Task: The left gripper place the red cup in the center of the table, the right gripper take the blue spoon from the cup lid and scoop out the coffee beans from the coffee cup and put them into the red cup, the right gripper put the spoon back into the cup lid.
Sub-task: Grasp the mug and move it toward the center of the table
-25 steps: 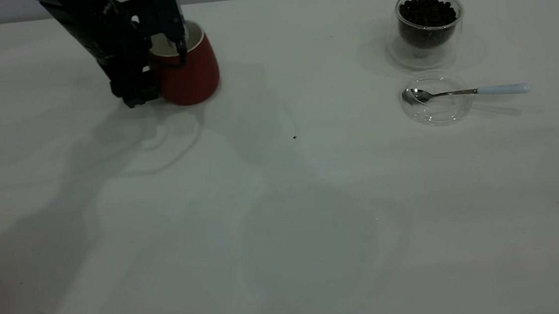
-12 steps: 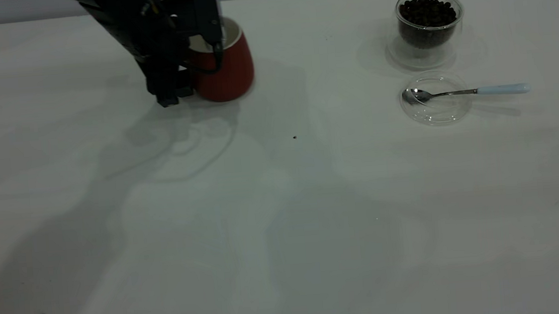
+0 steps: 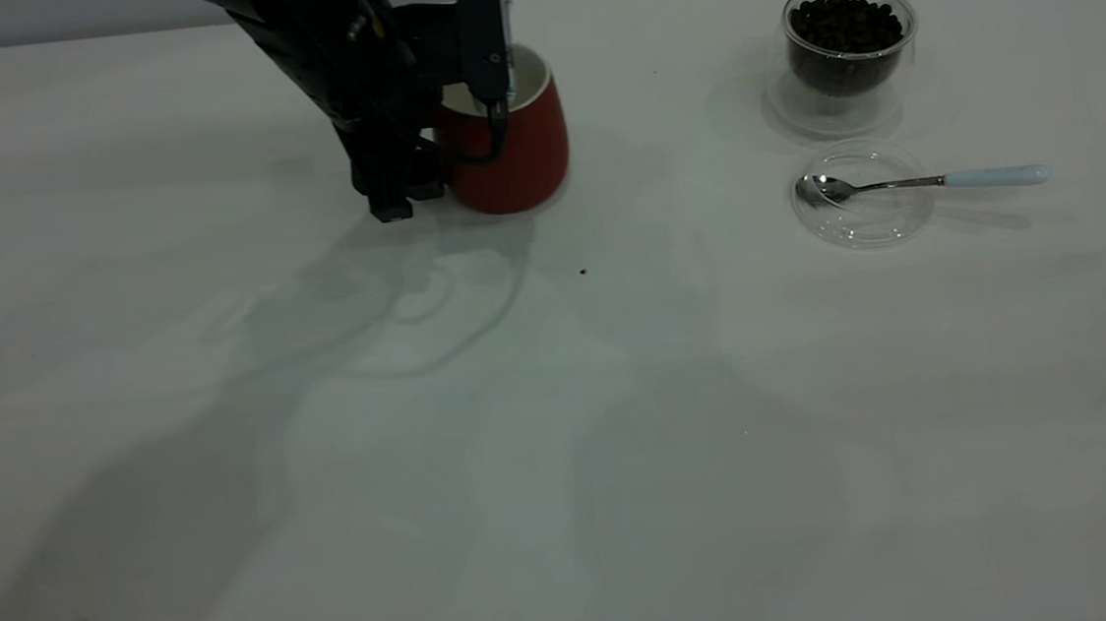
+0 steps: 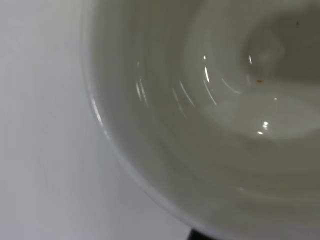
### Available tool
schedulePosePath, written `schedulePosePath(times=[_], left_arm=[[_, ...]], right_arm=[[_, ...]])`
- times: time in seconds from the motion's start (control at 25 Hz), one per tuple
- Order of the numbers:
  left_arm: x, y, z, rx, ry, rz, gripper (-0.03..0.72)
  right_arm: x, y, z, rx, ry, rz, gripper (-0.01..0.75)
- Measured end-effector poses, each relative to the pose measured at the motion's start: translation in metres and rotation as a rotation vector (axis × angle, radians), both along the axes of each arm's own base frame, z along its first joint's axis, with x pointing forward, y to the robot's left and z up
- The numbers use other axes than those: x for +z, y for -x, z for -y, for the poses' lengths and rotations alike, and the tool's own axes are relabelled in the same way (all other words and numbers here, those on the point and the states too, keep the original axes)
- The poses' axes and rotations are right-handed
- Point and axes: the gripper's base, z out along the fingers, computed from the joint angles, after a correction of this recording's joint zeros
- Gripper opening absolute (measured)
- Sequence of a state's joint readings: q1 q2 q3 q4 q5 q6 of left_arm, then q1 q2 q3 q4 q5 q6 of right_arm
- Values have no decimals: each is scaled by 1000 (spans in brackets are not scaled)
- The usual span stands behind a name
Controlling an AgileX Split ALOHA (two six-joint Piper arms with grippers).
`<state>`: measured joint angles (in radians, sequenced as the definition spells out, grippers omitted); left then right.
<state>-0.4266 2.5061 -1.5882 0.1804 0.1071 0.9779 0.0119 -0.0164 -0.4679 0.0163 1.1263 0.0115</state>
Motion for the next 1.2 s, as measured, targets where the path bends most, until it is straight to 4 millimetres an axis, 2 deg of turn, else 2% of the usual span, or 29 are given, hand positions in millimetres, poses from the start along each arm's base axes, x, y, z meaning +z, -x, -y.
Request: schedulePosePath(times=[0.44, 0.92, 1.04, 1.2], left_arm=[[-4, 12, 6, -11, -51, -82, 589], [-4, 13, 6, 8, -53, -99, 589], [3, 14, 5, 17, -63, -114, 589], [26, 14, 4, 26, -82, -123, 589]], right_arm=[[0, 0, 0, 0, 0, 0, 240], [0, 0, 0, 0, 0, 0, 240], [0, 0, 0, 0, 0, 0, 240], [0, 0, 0, 0, 0, 0, 240]])
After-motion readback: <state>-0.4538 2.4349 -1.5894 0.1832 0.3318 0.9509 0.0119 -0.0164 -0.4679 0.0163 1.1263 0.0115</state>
